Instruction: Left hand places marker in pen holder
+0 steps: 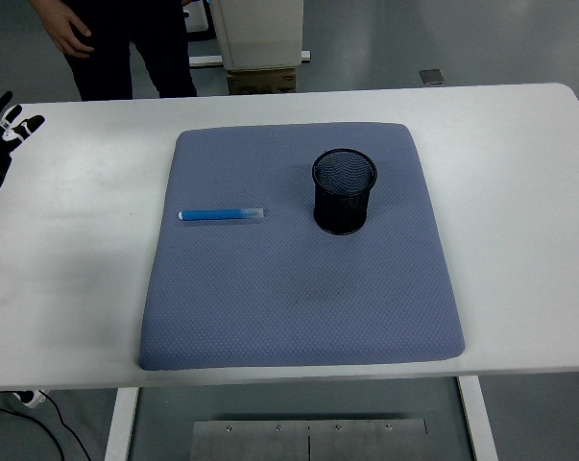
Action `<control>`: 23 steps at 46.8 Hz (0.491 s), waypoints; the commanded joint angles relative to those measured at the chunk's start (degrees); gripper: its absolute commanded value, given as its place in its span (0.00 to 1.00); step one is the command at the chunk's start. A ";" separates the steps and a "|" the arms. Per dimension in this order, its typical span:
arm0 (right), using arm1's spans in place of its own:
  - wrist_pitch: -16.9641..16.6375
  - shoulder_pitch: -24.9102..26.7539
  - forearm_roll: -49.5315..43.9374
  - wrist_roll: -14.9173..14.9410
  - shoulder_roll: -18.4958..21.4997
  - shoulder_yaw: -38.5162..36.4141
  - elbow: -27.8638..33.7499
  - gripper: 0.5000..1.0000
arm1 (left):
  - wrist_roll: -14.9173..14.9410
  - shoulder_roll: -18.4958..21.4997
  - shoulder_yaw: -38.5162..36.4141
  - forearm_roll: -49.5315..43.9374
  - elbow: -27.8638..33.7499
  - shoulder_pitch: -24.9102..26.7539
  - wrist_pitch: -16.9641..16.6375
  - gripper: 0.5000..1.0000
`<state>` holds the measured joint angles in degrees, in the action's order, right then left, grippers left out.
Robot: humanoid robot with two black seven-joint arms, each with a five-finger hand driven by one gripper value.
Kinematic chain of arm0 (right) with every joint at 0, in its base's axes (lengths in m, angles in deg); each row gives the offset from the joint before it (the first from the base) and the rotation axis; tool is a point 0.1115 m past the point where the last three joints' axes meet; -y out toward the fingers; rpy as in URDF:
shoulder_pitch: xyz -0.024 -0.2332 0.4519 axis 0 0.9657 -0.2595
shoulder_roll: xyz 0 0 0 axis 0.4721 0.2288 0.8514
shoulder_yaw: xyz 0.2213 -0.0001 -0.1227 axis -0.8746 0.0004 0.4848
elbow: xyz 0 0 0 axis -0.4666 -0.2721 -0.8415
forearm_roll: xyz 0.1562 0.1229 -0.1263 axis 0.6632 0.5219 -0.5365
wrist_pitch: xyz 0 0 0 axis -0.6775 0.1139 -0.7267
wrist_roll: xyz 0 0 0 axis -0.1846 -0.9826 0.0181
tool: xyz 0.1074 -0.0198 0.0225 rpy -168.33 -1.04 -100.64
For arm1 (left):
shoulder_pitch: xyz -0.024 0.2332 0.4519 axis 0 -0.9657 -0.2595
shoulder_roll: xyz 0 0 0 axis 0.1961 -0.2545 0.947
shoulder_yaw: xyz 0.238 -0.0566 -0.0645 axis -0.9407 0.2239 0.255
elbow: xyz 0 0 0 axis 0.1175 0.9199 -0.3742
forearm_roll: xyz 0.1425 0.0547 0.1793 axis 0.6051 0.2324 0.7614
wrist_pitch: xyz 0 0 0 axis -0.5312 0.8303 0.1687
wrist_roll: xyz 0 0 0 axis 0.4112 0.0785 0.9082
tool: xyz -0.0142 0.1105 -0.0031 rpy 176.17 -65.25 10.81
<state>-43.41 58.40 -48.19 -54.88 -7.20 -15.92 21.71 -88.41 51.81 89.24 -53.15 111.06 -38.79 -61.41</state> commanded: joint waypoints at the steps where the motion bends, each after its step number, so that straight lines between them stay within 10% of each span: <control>1: 0.00 0.00 -0.06 0.00 0.00 0.00 0.00 1.00 | -0.09 -0.07 0.00 0.26 -0.01 0.00 0.09 1.00; 23: 0.00 0.00 0.02 0.00 0.00 0.00 0.00 1.00 | -0.70 -0.07 0.00 -0.18 -0.01 0.00 -0.17 1.00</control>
<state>-43.41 58.40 -48.19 -54.88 -7.20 -15.92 21.71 -89.20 51.64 89.23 -53.52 111.06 -38.87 -61.65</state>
